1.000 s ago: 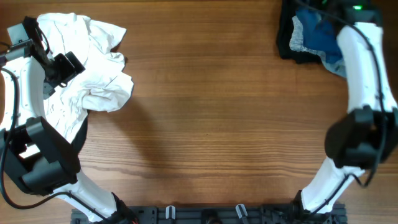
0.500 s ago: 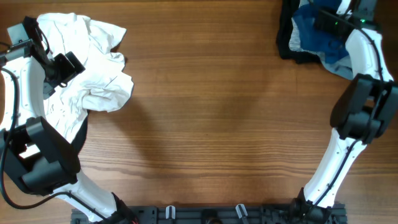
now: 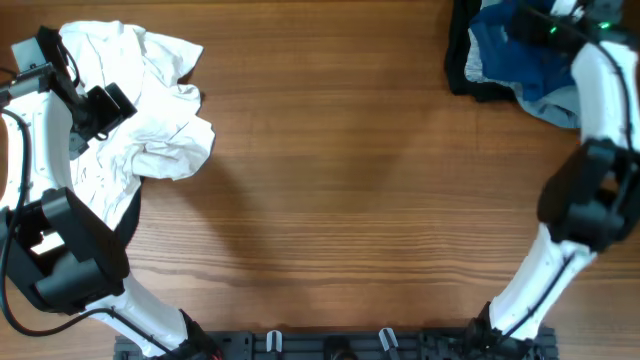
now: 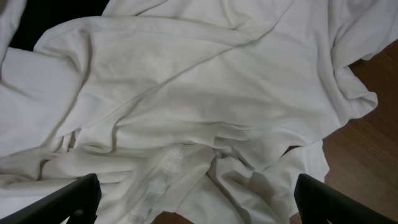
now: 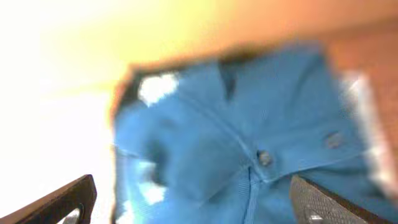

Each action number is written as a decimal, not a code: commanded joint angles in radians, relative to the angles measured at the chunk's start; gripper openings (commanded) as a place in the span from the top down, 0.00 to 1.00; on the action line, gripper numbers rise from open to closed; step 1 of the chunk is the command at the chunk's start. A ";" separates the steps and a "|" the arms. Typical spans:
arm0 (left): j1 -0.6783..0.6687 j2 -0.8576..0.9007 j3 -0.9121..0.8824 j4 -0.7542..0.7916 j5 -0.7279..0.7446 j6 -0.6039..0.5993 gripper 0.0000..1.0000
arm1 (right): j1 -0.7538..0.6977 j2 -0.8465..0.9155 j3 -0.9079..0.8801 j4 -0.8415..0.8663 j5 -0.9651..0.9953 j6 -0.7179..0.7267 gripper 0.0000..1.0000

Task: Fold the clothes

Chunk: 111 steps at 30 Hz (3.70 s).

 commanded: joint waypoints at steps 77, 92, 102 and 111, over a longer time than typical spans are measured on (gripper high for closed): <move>-0.081 -0.241 -0.006 -0.001 0.008 -0.013 0.00 | 0.291 -2.126 -1.961 0.584 0.035 0.124 0.00; -0.341 -0.909 -0.285 0.206 0.005 -0.013 0.00 | 0.291 -2.126 -1.961 0.584 0.035 0.124 0.00; -0.341 -1.587 -1.341 1.132 0.031 -0.071 0.00 | 0.291 -2.126 -1.961 0.584 0.035 0.125 0.00; -0.341 -1.788 -1.530 1.228 0.012 -0.103 0.00 | 0.291 -2.126 -1.961 0.584 0.035 0.124 0.00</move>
